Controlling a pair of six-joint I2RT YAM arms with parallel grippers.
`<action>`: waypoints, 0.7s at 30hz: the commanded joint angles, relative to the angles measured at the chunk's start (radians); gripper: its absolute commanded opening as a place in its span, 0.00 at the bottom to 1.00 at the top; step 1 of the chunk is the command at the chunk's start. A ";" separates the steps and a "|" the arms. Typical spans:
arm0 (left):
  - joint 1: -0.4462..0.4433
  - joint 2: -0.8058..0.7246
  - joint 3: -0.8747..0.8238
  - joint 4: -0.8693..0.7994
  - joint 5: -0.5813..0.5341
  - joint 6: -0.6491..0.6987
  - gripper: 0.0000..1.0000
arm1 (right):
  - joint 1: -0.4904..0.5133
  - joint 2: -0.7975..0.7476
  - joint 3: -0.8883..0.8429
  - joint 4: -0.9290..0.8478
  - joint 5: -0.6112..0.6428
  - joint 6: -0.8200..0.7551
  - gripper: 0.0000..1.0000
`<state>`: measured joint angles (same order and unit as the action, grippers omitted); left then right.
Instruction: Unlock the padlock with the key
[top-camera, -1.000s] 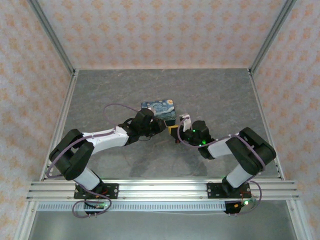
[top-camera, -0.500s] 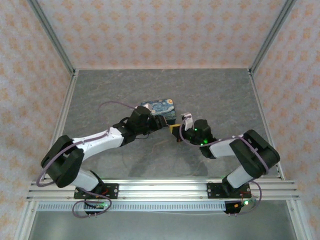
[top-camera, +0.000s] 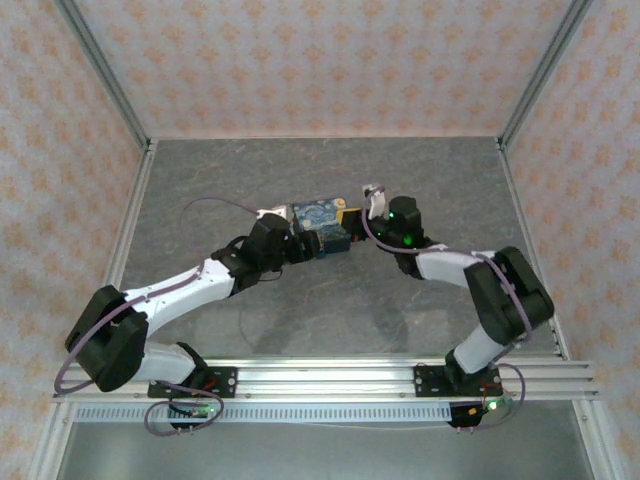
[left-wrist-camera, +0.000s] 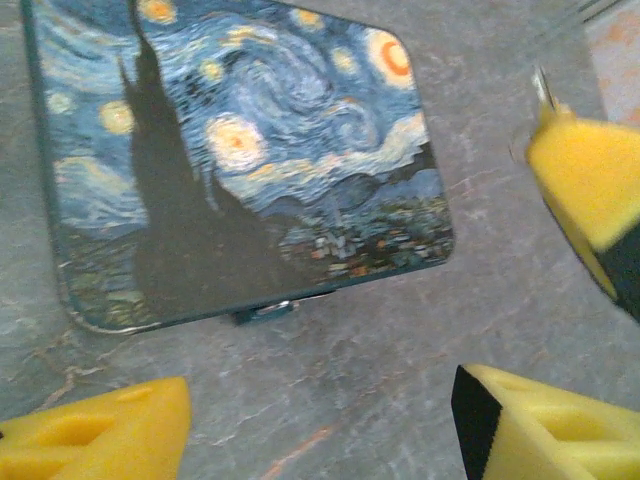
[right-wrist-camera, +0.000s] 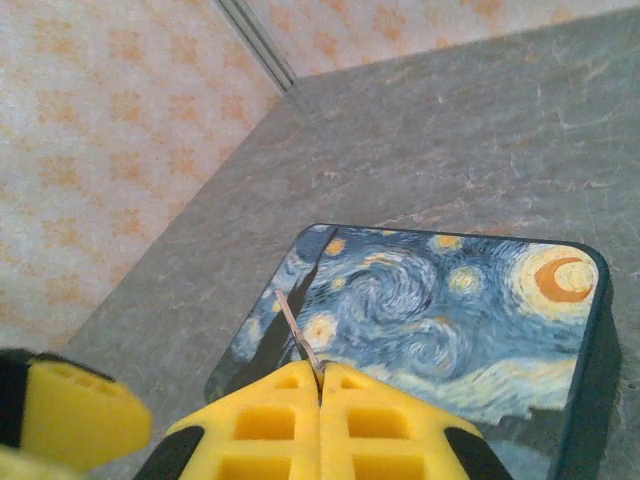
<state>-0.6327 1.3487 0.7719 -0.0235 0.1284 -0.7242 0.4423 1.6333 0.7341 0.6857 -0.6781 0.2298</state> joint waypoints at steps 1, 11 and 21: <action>0.005 -0.034 -0.019 -0.048 -0.068 0.062 0.72 | -0.012 0.083 0.076 -0.075 -0.033 0.014 0.00; 0.011 -0.056 -0.037 -0.029 -0.056 0.068 0.74 | -0.013 0.163 0.069 -0.162 -0.018 0.010 0.00; 0.031 -0.088 -0.067 -0.008 -0.031 0.098 0.75 | 0.074 0.167 -0.049 -0.081 -0.037 0.127 0.00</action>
<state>-0.6098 1.2907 0.7219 -0.0547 0.0971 -0.6594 0.4721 1.7733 0.7509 0.7071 -0.6987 0.3000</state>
